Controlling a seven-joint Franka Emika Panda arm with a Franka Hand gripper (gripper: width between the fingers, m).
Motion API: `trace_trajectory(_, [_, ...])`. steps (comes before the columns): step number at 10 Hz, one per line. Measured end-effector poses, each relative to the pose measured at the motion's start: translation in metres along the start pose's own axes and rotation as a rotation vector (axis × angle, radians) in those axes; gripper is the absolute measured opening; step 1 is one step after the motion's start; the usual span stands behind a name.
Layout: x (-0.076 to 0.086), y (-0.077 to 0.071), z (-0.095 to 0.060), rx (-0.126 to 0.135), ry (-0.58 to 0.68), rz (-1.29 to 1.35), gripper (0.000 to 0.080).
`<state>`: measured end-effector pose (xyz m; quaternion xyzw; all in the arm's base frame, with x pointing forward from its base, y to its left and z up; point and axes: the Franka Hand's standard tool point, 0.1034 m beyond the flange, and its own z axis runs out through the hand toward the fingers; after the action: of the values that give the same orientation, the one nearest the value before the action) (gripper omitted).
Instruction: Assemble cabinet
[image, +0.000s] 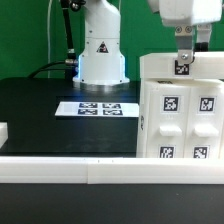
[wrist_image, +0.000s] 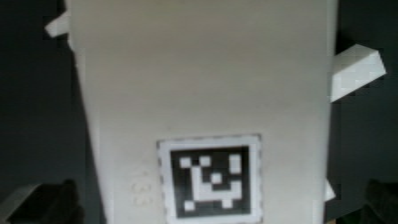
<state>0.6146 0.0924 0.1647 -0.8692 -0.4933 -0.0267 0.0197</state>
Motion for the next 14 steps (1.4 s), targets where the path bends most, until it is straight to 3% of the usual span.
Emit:
trace_trajectory(3, [-0.0013,-0.0005,0.0028,0.001,-0.002,0.03,0.0784])
trace_trajectory(4, [-0.0017,-0.0001,0.0026,0.0,-0.002,0.031,0.0598])
trace_trajectory(5, [-0.0018,0.0,0.0027,0.0,-0.002,0.036,0.056])
trace_trajectory(8, [-0.0021,0.0001,0.0027,0.001,-0.002,0.143,0.056])
trace_trajectory(11, [-0.0023,0.0002,0.0028,0.002,-0.001,0.429,0.056])
trace_trajectory(14, [-0.0059,0.0006,0.0039,-0.012,0.022,0.914,0.0561])
